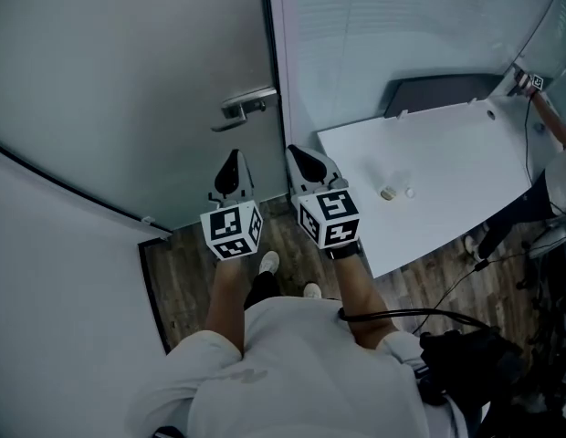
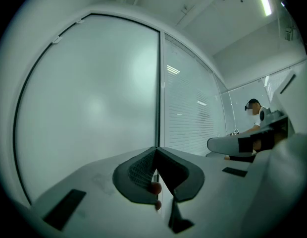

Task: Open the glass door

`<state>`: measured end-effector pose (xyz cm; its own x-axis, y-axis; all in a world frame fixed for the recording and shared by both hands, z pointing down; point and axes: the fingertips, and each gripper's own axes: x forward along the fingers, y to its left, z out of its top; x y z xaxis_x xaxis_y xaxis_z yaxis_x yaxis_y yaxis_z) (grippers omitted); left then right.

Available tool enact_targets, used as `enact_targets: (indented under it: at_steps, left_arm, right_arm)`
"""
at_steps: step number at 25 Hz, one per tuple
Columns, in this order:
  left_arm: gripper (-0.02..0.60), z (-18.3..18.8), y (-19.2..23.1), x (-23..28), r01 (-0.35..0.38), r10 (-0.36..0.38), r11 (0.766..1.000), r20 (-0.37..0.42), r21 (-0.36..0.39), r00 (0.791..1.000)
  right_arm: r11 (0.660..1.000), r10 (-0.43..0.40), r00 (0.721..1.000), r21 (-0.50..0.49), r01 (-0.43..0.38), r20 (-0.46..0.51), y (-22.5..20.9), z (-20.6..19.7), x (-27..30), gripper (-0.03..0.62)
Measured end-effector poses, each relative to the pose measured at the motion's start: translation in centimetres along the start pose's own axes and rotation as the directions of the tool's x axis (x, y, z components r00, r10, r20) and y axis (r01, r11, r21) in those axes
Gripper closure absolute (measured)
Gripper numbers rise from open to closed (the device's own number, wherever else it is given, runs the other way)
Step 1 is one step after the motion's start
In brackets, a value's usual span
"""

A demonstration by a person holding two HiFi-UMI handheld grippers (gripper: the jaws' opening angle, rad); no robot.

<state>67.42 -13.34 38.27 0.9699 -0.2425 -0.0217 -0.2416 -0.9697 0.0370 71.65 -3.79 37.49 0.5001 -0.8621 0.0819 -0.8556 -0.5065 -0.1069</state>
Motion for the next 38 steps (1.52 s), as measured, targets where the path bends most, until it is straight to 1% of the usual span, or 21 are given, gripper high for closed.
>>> enact_targets:
  at_steps: [3, 7, 13, 16, 19, 24, 27, 38]
  left_arm:
    - [0.592, 0.3, 1.4, 2.8, 0.036, -0.036, 0.999, -0.004, -0.001, 0.999]
    - [0.592, 0.7, 3.8, 6.0, 0.080, -0.080, 0.997, -0.008, 0.007, 0.997]
    - [0.592, -0.5, 5.7, 9.8, 0.135, -0.134, 0.990, -0.039, 0.028, 0.990]
    - [0.592, -1.0, 6.4, 11.3, 0.152, -0.151, 0.988, -0.040, 0.025, 0.988]
    - [0.592, -1.3, 6.7, 12.5, 0.164, -0.163, 0.986, -0.039, 0.024, 0.986]
    - [0.592, -2.1, 5.6, 14.5, 0.201, -0.200, 0.979, -0.050, 0.023, 0.979]
    - [0.592, -2.2, 5.7, 15.3, 0.217, -0.215, 0.976, -0.053, 0.029, 0.975]
    - [0.592, -3.4, 6.3, 16.4, 0.226, -0.225, 0.974, -0.072, 0.015, 0.972]
  right_arm:
    - [1.000, -0.031, 0.999, -0.001, 0.031, 0.008, -1.1, 0.9, 2.5, 0.598]
    - [0.998, -0.055, 0.998, -0.010, 0.055, 0.010, -1.3, 1.3, 6.0, 0.599]
    - [0.996, -0.087, 0.996, -0.013, 0.087, 0.000, -1.9, 0.9, 9.9, 0.597]
    - [0.994, -0.108, 0.994, -0.011, 0.108, -0.010, -2.3, 0.5, 11.1, 0.599]
    - [0.992, -0.124, 0.992, -0.018, 0.124, -0.019, -2.8, 0.1, 11.9, 0.599]
    - [0.986, -0.166, 0.986, -0.026, 0.166, -0.025, -4.9, 0.2, 12.1, 0.598]
    - [0.982, -0.186, 0.982, -0.025, 0.185, -0.029, -5.6, 0.3, 12.6, 0.599]
    - [0.981, -0.194, 0.980, -0.035, 0.192, -0.044, -5.9, -0.2, 13.6, 0.599]
